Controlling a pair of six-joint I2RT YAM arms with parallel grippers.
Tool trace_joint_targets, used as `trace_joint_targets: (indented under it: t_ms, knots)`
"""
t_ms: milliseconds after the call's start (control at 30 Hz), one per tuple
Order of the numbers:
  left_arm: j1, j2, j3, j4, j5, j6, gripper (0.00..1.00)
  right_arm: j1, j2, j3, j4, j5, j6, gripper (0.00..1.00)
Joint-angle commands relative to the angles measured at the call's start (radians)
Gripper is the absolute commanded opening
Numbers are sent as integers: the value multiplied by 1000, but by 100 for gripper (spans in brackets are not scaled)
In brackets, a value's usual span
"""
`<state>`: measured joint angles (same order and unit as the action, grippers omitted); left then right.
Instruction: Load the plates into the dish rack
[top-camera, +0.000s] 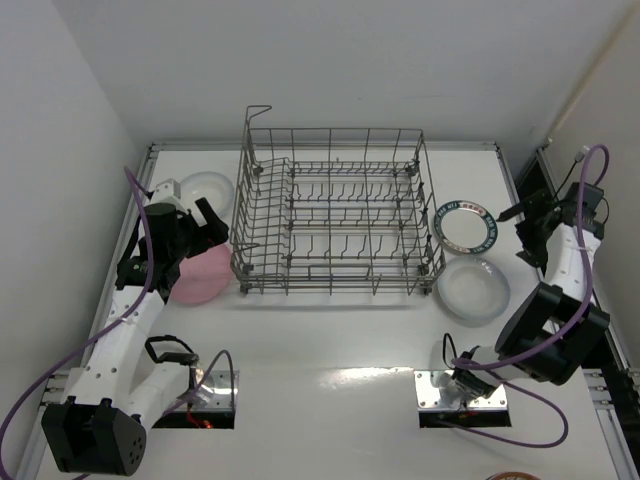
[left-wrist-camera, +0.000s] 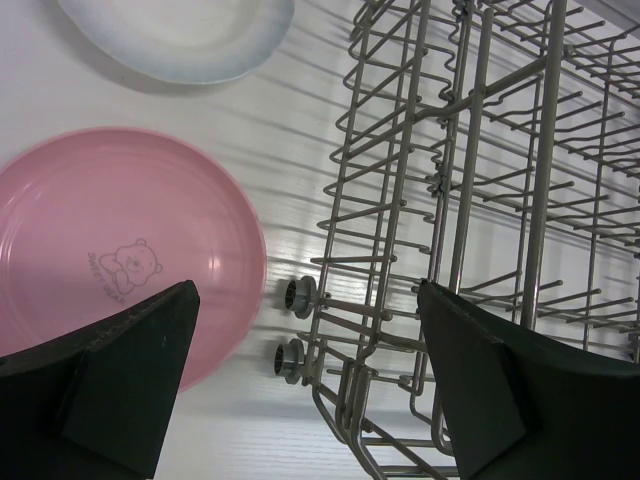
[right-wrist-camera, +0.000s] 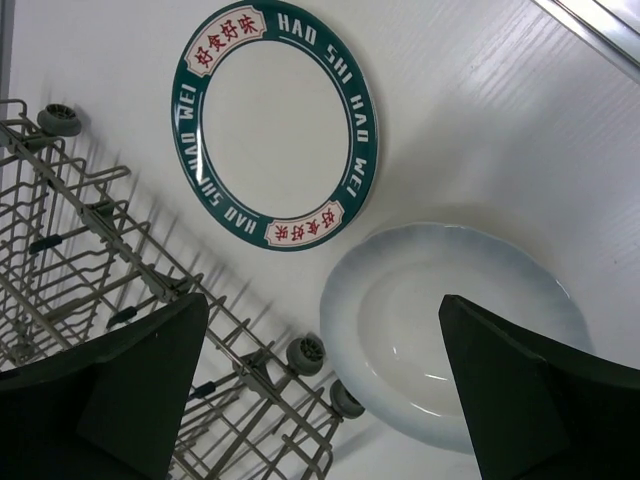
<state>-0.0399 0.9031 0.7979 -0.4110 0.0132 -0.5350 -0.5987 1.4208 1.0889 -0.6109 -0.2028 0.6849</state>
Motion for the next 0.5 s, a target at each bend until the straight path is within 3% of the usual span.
trace_joint_targets:
  t_ms: [0, 200, 467]
  knots:
    - [-8, -1, 38, 18, 2, 0, 89, 0, -14, 60, -10, 52, 15, 100]
    - [-8, -10, 38, 18, 2, 0, 89, -78, 15, -50, 126, -72, 58, 99]
    - [-8, -10, 38, 18, 13, 0, 89, -96, 130, -41, 117, -41, 5, 93]
